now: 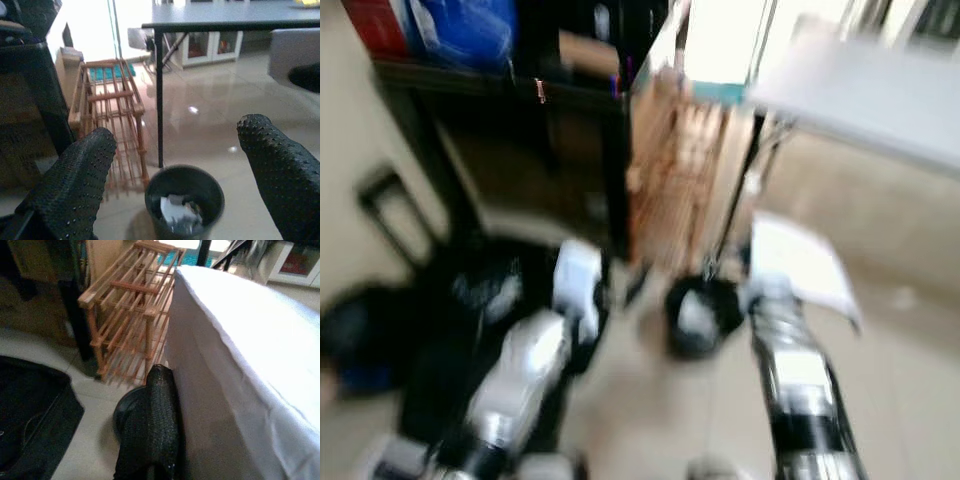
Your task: Picking trash to rubbish bin
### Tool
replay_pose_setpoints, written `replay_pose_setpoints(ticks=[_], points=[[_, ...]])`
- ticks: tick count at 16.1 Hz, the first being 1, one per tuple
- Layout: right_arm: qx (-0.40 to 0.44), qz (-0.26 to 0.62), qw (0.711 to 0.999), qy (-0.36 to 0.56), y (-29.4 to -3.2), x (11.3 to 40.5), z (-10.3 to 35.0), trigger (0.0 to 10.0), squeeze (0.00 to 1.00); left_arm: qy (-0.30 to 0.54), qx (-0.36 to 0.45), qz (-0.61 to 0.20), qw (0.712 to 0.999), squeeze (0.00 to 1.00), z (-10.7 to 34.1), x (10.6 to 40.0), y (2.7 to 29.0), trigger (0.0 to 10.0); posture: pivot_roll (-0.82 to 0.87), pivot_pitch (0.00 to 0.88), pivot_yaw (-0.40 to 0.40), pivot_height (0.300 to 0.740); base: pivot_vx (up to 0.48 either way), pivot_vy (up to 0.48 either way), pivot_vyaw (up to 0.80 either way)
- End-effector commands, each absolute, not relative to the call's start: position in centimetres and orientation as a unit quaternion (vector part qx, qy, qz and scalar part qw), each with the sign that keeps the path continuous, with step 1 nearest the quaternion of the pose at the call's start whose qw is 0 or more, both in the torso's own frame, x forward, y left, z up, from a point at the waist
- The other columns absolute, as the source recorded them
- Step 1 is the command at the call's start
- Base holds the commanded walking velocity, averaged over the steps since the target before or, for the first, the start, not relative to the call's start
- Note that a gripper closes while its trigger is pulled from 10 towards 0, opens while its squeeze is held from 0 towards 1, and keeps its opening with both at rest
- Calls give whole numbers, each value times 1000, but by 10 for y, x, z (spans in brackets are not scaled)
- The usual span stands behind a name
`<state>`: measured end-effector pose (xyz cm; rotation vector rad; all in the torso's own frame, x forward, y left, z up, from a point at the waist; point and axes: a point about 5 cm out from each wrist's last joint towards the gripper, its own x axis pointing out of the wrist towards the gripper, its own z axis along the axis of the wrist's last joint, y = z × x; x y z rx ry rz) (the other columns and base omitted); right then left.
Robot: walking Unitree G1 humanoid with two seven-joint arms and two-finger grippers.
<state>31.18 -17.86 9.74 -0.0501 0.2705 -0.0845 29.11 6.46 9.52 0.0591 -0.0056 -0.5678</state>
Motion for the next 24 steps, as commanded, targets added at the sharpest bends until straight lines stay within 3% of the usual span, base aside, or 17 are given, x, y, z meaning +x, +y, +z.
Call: replay_pose_setpoints(ticks=[1, 6, 10, 12, 24], points=[[-21, -58, 988, 143, -184, 306, 92, 10000, 0, -13, 37, -297, 954, 0, 102, 290, 61, 10000, -94, 190, 21, 740, 480, 0, 0], [-6, -94, 985, 148, -189, 299, 85, 10000, 0, -8, 64, -336, 940, 0, 100, 285, 67, 10000, -81, 227, 80, 740, 234, 0, 0], [-5, -56, 986, 154, -161, 307, 81, 10000, 0, 4, 85, -311, 947, 0, 94, 284, 88, 10000, -30, 226, 31, 740, 0, 0, 0], [-32, -20, 989, 144, -151, 316, 85, 10000, 0, -1, 66, -297, 953, 0, 98, 282, 83, 10000, -12, 220, 26, 740, 0, 0, 0], [-79, -19, 994, 70, -149, 336, 111, 10000, 0, -45, 58, -273, 959, 0, 121, 316, 71, 10000, -51, 68, 69, 740, 0, 0, 0]])
